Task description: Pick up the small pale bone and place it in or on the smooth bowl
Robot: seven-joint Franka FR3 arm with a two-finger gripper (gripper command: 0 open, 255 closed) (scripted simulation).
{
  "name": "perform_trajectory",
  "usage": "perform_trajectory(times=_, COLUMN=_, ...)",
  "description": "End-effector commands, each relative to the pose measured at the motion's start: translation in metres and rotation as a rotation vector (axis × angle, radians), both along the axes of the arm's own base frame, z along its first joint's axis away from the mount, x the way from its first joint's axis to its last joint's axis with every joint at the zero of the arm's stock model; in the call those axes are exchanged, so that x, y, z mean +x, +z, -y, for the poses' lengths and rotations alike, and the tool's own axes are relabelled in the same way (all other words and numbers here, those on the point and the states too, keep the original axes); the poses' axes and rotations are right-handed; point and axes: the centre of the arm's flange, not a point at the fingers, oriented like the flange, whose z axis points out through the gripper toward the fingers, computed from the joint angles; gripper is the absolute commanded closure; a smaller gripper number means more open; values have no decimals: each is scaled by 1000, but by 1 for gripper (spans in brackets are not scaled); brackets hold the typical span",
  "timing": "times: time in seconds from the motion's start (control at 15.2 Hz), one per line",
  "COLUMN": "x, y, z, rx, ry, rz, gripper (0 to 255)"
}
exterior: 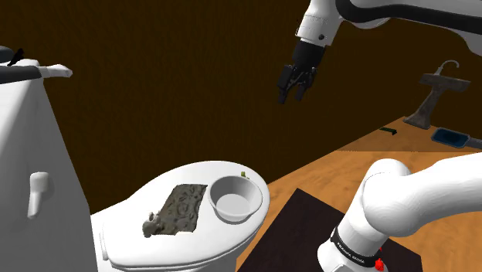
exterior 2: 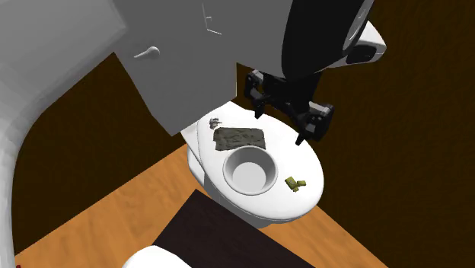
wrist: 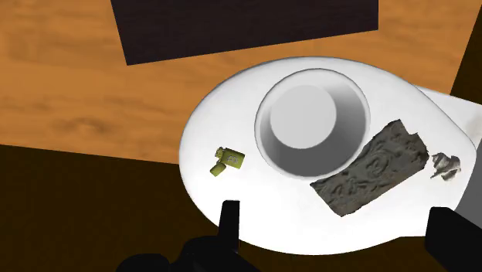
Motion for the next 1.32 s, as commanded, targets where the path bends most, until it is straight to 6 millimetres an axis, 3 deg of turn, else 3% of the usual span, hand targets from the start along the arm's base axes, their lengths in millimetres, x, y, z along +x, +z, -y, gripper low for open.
perform_trajectory(times=0.0, x=0, y=0, z=0, rx=0, ry=0, rz=0, gripper=0)
perform_trajectory(times=1.25, x=83, y=-175, z=-153, rx=63, ry=-135, rz=-12, gripper=0)
